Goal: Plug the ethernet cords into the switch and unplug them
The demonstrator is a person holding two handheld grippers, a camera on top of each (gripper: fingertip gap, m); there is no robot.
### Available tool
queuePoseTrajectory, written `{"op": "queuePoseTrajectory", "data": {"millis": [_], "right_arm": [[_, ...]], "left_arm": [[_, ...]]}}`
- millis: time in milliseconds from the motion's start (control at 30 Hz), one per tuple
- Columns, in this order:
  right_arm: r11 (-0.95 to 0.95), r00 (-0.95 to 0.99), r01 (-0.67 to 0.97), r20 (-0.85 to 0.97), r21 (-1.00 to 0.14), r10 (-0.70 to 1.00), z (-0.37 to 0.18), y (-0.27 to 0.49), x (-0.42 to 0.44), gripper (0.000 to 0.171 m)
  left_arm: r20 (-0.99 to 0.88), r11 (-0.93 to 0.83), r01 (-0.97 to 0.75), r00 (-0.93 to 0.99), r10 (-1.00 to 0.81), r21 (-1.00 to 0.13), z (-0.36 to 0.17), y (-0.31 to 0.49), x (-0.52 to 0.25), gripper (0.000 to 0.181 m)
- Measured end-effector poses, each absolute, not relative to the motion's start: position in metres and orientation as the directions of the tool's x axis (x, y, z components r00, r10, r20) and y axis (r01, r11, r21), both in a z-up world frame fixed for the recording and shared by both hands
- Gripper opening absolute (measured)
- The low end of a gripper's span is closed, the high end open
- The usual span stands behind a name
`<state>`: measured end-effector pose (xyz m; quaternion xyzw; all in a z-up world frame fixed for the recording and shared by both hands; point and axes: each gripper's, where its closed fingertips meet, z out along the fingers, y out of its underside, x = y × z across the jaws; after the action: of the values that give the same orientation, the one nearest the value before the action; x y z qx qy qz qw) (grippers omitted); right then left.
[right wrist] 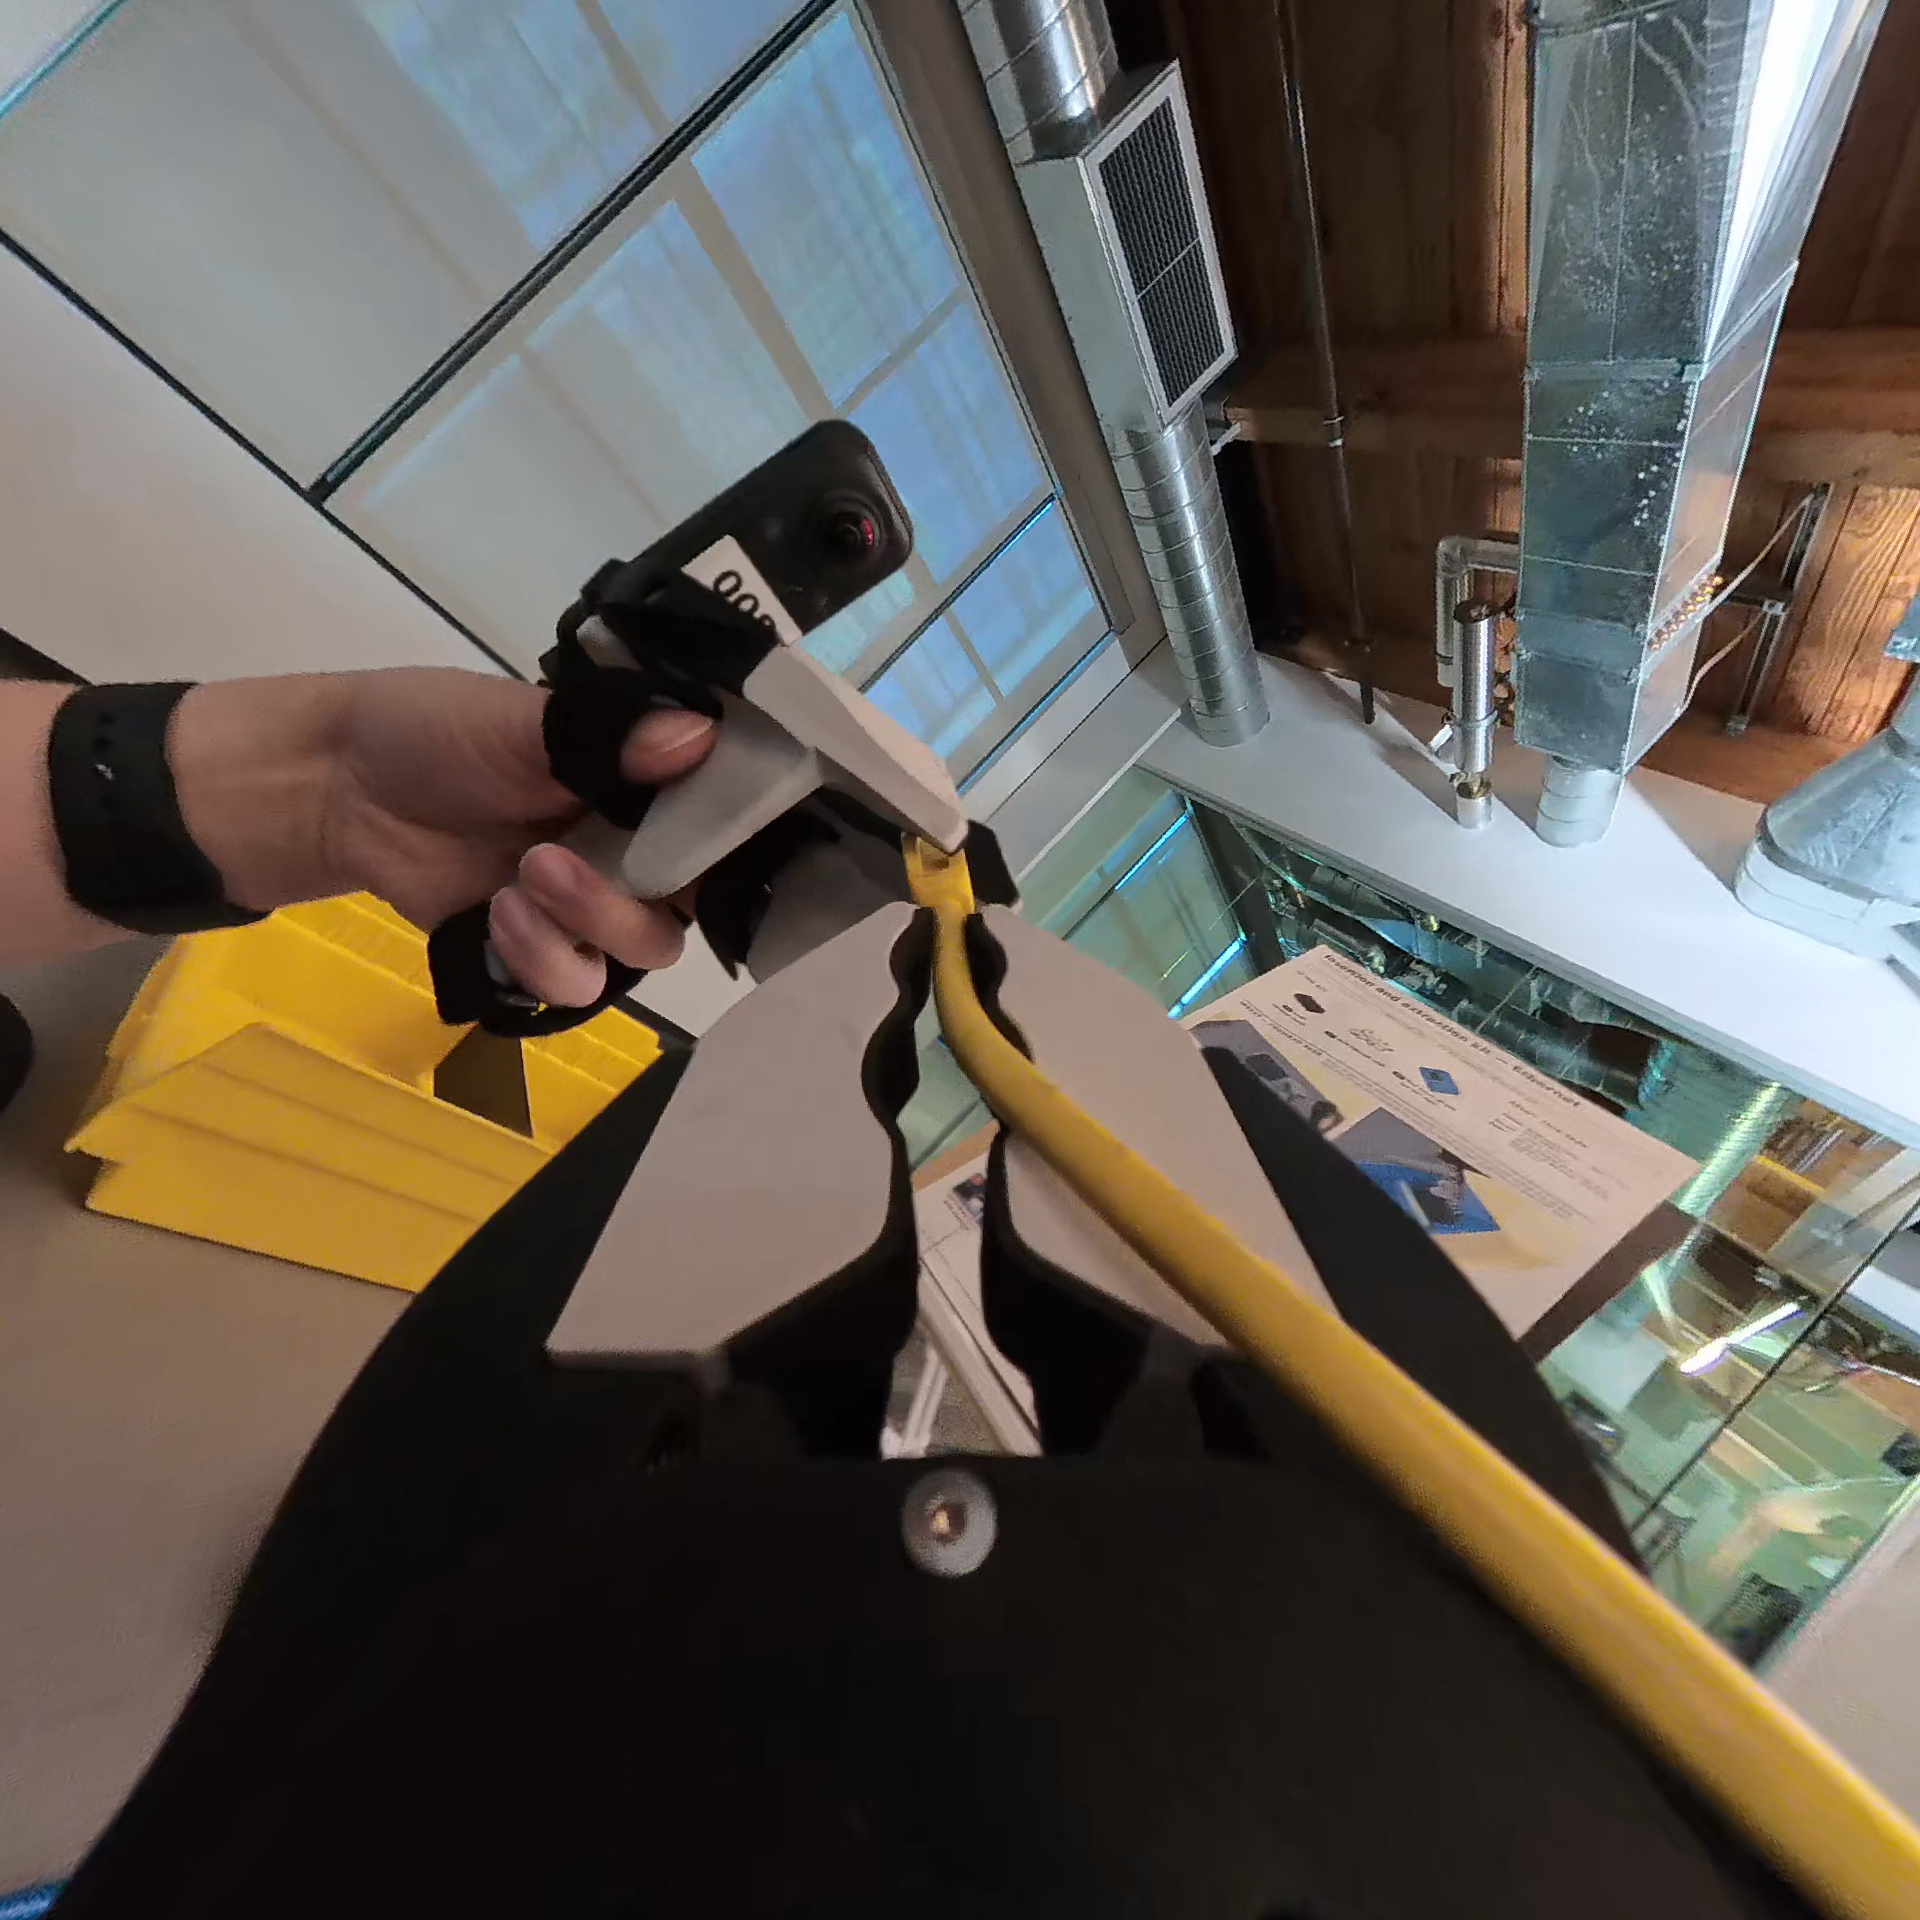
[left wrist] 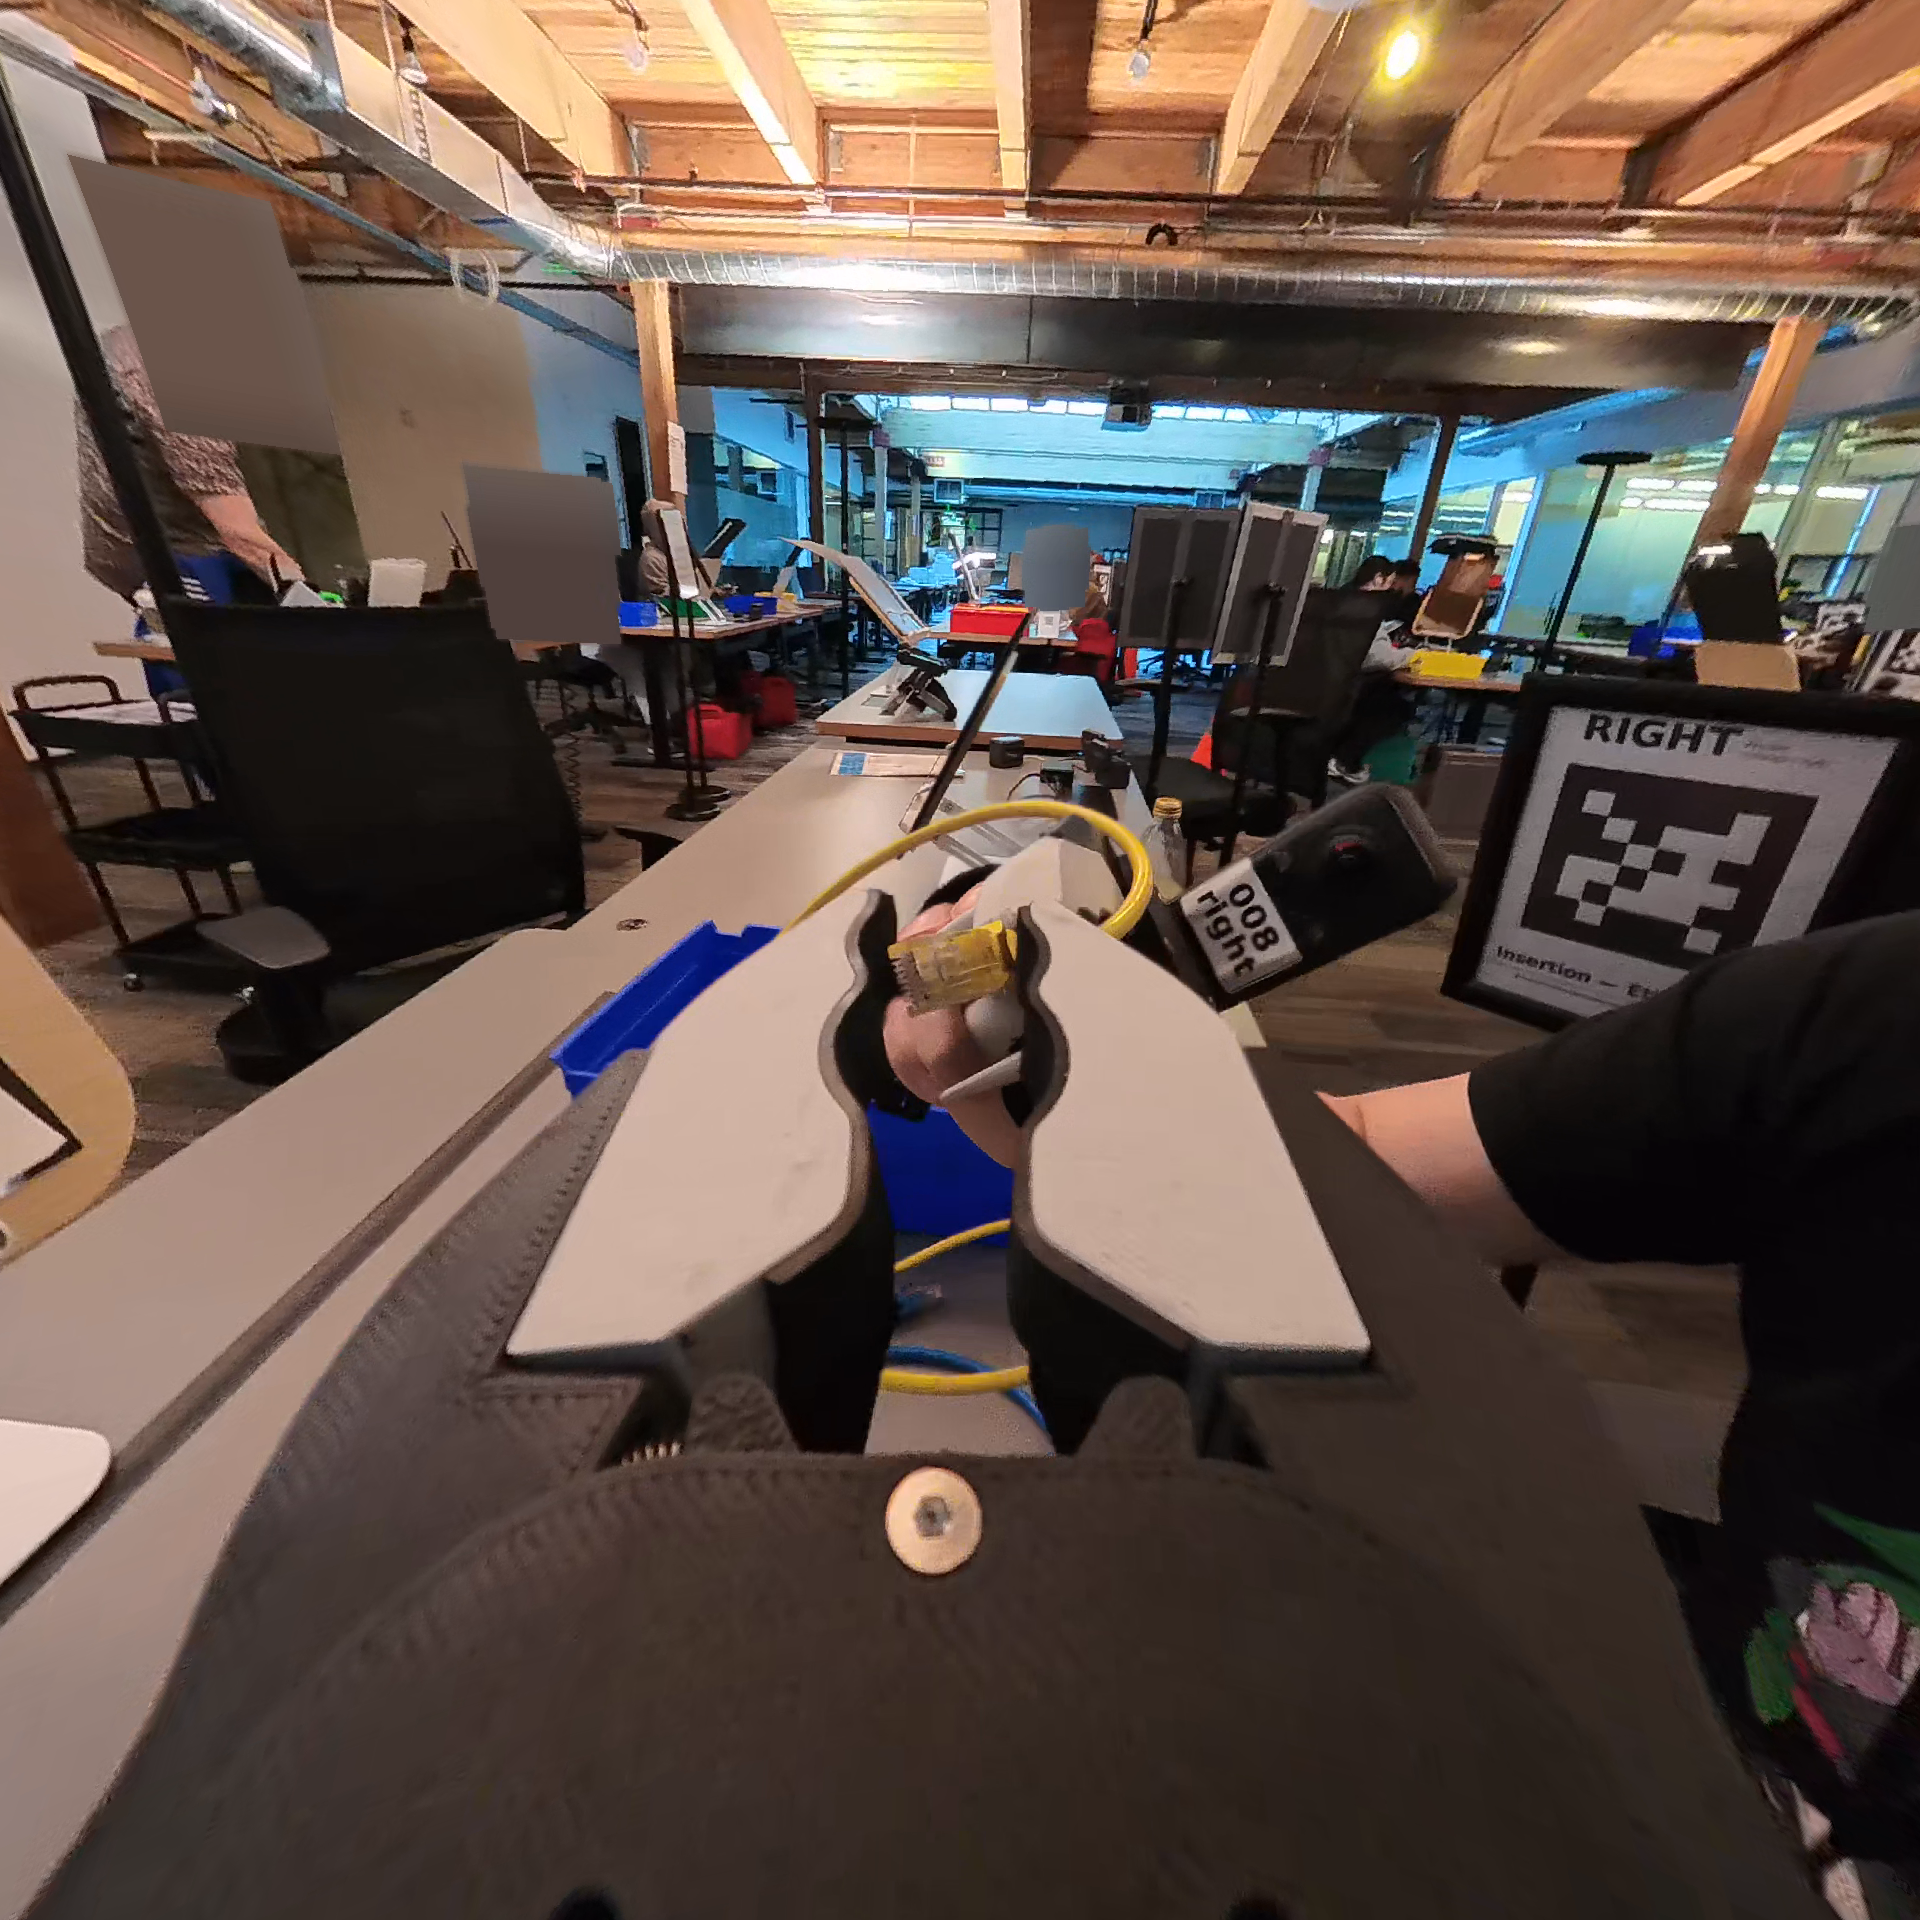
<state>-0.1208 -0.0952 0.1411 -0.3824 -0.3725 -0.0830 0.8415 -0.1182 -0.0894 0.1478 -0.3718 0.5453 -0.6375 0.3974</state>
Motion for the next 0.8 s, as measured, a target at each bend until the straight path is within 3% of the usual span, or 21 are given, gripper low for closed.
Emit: {"op": "queuePoseTrajectory", "data": {"millis": [800], "right_arm": [[0.644,0.669,0.499,0.730,-0.580,0.140,0.128,-0.084,-0.118,0.006]], "left_arm": [[0.126,-0.130,-0.011,-0.338,-0.933,-0.991,0.134,-0.076,-0.112,0.021]]}}
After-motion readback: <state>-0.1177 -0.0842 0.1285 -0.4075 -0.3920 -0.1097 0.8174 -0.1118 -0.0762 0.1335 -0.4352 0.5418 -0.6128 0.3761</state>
